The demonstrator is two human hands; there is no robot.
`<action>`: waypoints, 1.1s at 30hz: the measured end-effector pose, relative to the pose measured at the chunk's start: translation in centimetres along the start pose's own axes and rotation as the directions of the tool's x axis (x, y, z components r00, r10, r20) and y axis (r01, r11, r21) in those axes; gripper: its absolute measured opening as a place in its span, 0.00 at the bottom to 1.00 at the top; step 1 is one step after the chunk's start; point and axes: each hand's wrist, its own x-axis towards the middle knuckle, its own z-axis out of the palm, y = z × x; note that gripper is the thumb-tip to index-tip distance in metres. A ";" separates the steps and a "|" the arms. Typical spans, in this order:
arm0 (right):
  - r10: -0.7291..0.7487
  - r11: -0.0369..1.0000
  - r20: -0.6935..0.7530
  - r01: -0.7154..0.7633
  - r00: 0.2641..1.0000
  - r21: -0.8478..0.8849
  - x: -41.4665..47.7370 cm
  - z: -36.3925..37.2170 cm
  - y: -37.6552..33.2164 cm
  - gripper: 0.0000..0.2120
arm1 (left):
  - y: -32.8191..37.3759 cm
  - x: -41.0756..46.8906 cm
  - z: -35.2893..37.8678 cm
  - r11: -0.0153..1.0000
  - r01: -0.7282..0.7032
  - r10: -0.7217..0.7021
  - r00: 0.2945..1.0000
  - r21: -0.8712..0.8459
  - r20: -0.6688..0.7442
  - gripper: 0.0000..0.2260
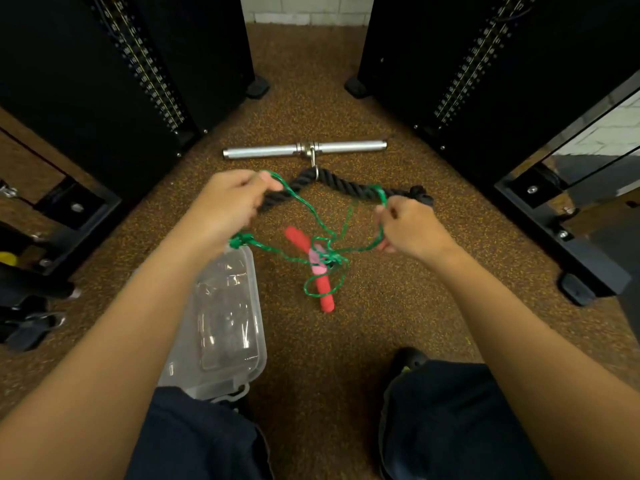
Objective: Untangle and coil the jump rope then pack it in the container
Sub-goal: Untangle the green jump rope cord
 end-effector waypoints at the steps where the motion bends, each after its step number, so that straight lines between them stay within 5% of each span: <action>1: 0.042 0.999 -0.054 -0.043 0.998 -0.015 0.3 -0.5 0.4 0.13 | -0.2 0.3 -0.6 1.000 0.006 -0.007 0.998 -0.014 -0.065 0.12; 4: 0.127 0.982 -0.155 -0.146 0.980 -0.122 0.8 -1.6 1.4 0.14 | -0.5 0.8 -1.8 0.998 0.003 -0.018 0.974 -0.066 -0.227 0.13; 6: 0.165 0.955 -0.096 -0.184 0.982 -0.233 0.8 -1.6 1.6 0.14 | -0.4 0.8 -2.0 0.994 0.004 -0.029 0.975 -0.110 -0.222 0.13; 13: 0.159 0.914 0.071 -0.120 0.985 -0.388 0.5 0.5 1.5 0.13 | 1.1 -0.5 0.0 0.872 0.154 -0.069 0.978 -0.464 0.196 0.11; 17: 0.052 0.978 0.051 -0.041 0.997 -0.202 0.1 0.2 0.7 0.10 | 1.8 -0.8 0.3 0.684 0.322 -0.090 0.928 -0.655 0.362 0.10; 22: -0.290 0.951 0.400 0.216 0.870 0.220 -2.4 0.8 -3.2 0.13 | 2.3 -0.9 0.6 0.429 0.448 -0.071 0.882 -0.784 0.466 0.09; 25: -0.407 0.909 0.449 0.302 0.796 0.288 -3.5 2.1 -4.2 0.22 | 2.4 -0.9 0.8 0.258 0.495 -0.045 0.864 -0.830 0.501 0.10; 28: -0.481 0.875 0.425 0.388 0.767 0.290 -3.7 3.0 -4.2 0.15 | 2.3 -0.8 1.1 0.149 0.504 -0.036 0.862 -0.850 0.505 0.11; 30: -0.477 0.875 0.384 0.388 0.790 0.289 -3.4 3.1 -4.0 0.10 | 2.1 -0.8 1.2 0.244 0.451 -0.061 0.891 -0.858 0.451 0.13; 33: -0.381 0.886 0.294 0.255 0.877 0.388 -2.5 2.7 -3.4 0.05 | 1.7 -0.6 1.2 0.732 0.292 -0.125 0.946 -0.615 0.300 0.17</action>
